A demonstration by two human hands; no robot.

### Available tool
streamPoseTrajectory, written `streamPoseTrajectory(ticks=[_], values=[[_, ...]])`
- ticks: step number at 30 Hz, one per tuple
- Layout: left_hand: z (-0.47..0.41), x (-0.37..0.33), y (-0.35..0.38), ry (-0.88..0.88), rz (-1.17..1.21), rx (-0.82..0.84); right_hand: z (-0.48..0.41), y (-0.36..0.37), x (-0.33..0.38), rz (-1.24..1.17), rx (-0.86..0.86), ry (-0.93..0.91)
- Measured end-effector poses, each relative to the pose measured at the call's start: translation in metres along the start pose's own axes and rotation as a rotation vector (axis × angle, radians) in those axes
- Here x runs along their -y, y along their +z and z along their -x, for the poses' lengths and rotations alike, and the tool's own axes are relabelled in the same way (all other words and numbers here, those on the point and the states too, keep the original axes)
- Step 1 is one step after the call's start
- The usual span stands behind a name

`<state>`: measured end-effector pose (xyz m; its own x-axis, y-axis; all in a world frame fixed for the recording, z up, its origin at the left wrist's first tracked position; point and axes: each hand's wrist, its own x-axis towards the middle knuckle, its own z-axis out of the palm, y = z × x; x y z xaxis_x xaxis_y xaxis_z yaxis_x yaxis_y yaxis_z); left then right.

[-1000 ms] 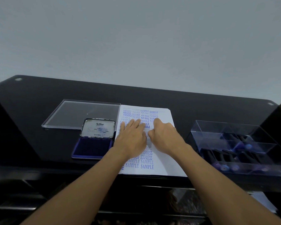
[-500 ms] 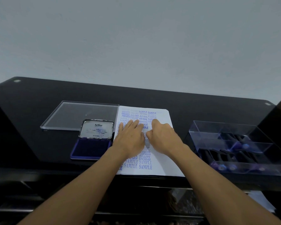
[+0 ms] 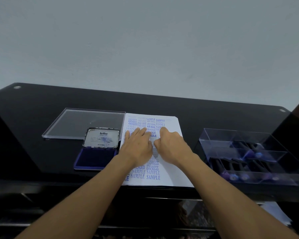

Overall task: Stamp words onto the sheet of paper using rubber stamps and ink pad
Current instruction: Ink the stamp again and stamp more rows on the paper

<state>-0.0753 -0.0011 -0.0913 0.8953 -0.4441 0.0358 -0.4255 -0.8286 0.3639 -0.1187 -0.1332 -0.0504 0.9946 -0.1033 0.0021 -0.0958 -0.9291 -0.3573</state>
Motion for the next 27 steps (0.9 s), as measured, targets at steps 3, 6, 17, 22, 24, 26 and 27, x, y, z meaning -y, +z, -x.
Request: streamPoseTrajectory(ticks=[3, 6, 17, 22, 24, 26, 27], values=[[0.001, 0.000, 0.000, 0.003, -0.003, -0.004, -0.003, -0.004, 0.003, -0.016, 0.018, 0.012], [0.004, 0.000, 0.001, 0.012, -0.016, -0.015, -0.002, -0.005, 0.003, -0.019, 0.014, 0.020], [0.011, -0.005, -0.007, 0.013, -0.017, -0.008, 0.000, -0.003, 0.003, -0.019, 0.011, 0.014], [0.015, -0.004, -0.012, 0.005, -0.005, -0.021, -0.004, -0.003, 0.001, -0.017, 0.047, 0.016], [0.016, -0.003, -0.014, 0.012, -0.005, -0.042, -0.004, -0.007, 0.001, -0.007, 0.067, 0.008], [0.016, -0.002, -0.015, 0.021, -0.008, -0.057, -0.003, -0.011, 0.002, -0.002, 0.084, 0.004], [0.016, -0.002, -0.015, 0.025, -0.010, -0.061, -0.003, -0.012, 0.002, 0.001, 0.093, 0.002]])
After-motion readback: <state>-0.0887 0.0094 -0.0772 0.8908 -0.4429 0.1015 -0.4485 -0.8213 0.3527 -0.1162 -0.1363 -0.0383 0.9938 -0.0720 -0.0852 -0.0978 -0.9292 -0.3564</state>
